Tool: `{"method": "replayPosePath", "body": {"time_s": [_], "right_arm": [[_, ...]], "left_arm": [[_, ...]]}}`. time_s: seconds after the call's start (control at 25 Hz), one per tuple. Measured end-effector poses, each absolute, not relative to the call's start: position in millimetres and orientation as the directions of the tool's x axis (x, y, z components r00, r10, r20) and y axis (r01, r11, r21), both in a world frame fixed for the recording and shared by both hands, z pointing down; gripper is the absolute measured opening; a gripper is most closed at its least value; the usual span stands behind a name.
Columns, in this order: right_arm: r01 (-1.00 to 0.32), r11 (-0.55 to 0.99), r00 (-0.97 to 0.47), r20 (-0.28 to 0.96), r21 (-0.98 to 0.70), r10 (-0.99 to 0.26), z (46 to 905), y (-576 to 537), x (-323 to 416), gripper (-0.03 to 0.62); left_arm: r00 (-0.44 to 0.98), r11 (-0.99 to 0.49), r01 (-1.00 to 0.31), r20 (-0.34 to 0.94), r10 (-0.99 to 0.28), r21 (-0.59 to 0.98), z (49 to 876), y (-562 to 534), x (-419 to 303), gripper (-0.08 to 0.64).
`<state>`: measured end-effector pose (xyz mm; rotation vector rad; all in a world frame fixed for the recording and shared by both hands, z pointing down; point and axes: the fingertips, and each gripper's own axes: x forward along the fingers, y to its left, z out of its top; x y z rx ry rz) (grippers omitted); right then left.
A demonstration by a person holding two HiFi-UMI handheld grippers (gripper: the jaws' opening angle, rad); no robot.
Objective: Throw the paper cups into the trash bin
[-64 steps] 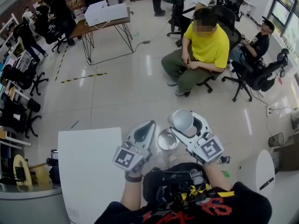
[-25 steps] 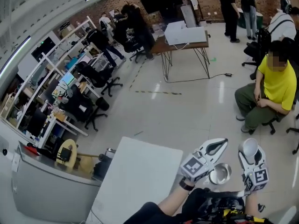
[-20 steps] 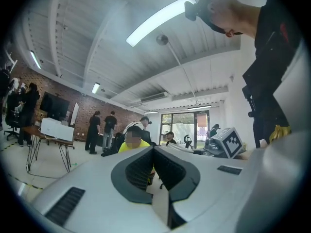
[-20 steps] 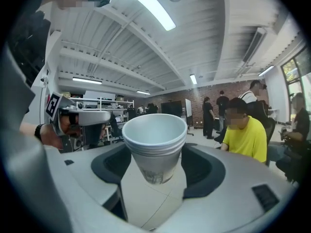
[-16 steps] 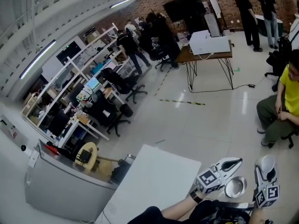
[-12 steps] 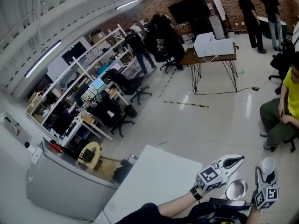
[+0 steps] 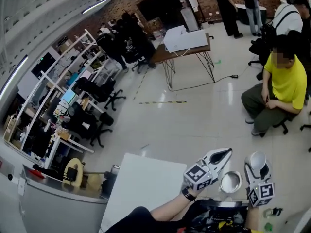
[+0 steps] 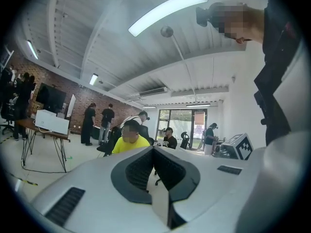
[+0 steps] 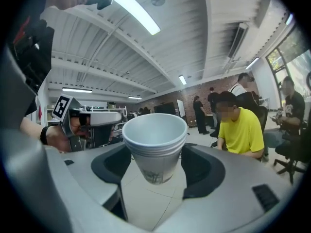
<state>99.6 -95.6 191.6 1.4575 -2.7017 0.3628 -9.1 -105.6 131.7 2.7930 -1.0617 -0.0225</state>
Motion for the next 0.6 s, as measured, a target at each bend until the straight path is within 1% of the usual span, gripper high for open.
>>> {"method": "replayPosePath", "body": {"time_s": [0.16,0.28,0.36,0.48,0.6], "right_arm": [[-0.813,0.558,-0.579,0.136,-0.169,-0.804,186,-100,98,0.333],[-0.779,0.604,-0.625,0.132,-0.167,-0.769,180,-95,90,0.333],[-0.756,0.631,-0.653,0.127,-0.174,-0.747,171,-98,85,0.333],[-0.744,0.641,-0.666,0.142,-0.186,-0.732,171,-102,82,0.333],[-0.741,0.638,-0.670,0.174,-0.208,-0.722,181,-97,82,0.333]], "left_arm": [[0.733,-0.716,-0.676,0.062,-0.677,0.173,146,-111,-9,0.002],[0.714,-0.697,-0.692,0.039,-0.699,0.189,132,-106,-11,0.002],[0.707,-0.692,-0.702,0.046,-0.706,0.167,121,-111,-8,0.002],[0.697,-0.681,-0.715,0.077,-0.713,0.157,126,-117,-5,0.002],[0.678,-0.657,-0.731,0.087,-0.730,0.187,133,-113,-8,0.002]]}}
